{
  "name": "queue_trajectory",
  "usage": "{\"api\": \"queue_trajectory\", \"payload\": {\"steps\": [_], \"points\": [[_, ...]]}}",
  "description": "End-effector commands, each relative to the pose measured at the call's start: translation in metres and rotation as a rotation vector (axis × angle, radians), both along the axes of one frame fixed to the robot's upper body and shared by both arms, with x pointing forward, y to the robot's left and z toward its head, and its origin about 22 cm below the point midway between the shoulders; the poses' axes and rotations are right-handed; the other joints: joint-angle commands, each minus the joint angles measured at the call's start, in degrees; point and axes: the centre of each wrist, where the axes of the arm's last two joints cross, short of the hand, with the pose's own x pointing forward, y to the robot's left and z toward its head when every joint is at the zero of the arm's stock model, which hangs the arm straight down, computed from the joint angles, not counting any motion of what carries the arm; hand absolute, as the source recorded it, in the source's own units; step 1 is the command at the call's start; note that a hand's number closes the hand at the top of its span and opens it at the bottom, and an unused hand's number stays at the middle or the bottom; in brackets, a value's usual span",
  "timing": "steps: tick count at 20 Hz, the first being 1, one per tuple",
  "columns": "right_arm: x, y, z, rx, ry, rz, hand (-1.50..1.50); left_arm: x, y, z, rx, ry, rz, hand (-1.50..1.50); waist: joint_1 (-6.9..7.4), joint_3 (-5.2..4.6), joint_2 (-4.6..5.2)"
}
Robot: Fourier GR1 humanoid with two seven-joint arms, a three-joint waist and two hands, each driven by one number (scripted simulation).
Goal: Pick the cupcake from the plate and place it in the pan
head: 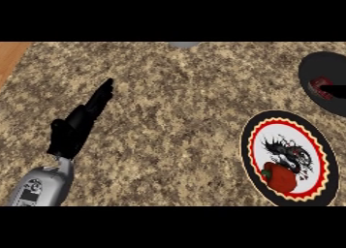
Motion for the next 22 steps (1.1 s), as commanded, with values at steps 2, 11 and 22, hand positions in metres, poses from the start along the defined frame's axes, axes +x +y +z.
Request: {"api": "queue_trajectory", "payload": {"steps": [2, 11, 22], "points": [[-0.003, -0.006, 0.003, 0.170, -0.209, -0.010, -1.50, 0.000, 0.002, -0.003, -0.002, -0.002, 0.005, 0.00, -0.83, 0.10, 0.18], [-0.059, -0.065, -0.012, 0.369, -0.288, 0.147, -1.50, -0.010, 0.020, -0.005, 0.005, 0.012, 0.031, 0.00, -1.56, -0.12, -0.72], [-0.109, -0.076, -0.063, 0.360, -0.415, 0.248, -1.50, -0.004, 0.017, -0.001, -0.004, 0.030, 0.055, 0.00, -2.64, -0.27, -1.32]]}}
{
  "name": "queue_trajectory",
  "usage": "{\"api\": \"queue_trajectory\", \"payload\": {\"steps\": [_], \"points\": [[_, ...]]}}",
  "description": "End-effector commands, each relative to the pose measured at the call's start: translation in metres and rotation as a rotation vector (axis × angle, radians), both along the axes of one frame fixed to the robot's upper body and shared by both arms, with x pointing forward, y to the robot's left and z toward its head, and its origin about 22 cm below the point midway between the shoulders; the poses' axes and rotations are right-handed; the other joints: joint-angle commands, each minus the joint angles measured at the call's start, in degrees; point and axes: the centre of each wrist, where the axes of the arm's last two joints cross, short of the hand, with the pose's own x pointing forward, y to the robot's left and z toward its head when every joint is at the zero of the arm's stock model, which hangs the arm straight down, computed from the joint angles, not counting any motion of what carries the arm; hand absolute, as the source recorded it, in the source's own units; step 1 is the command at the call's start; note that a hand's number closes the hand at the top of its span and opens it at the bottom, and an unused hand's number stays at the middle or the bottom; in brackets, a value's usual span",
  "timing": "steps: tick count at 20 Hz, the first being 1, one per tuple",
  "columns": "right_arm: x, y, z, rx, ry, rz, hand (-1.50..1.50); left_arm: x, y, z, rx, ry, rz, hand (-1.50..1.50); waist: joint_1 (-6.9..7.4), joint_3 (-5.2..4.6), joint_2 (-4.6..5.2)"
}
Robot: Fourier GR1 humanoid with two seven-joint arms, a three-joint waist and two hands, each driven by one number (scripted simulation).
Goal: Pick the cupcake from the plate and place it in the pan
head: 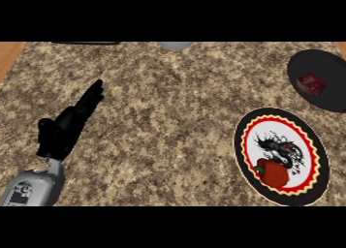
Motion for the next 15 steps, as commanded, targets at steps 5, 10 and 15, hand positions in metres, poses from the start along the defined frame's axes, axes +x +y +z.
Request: {"api": "queue_trajectory", "payload": {"steps": [5, 10, 15], "points": [[-0.021, -0.006, -0.017, 0.016, -0.003, 0.030, -1.50, 0.002, -0.002, 0.016, 0.009, -0.010, 0.029, 0.00, -0.46, -0.17, -0.66], [-0.041, -0.003, -0.040, -0.006, -0.035, 0.055, -1.50, 0.000, 0.004, -0.015, 0.009, 0.025, 0.016, 0.00, -0.87, -0.16, -0.44], [-0.049, 0.013, -0.064, -0.002, -0.026, 0.010, -1.50, -0.008, 0.008, 0.007, 0.006, 0.004, 0.022, 0.00, -0.96, -0.23, -0.88]]}}
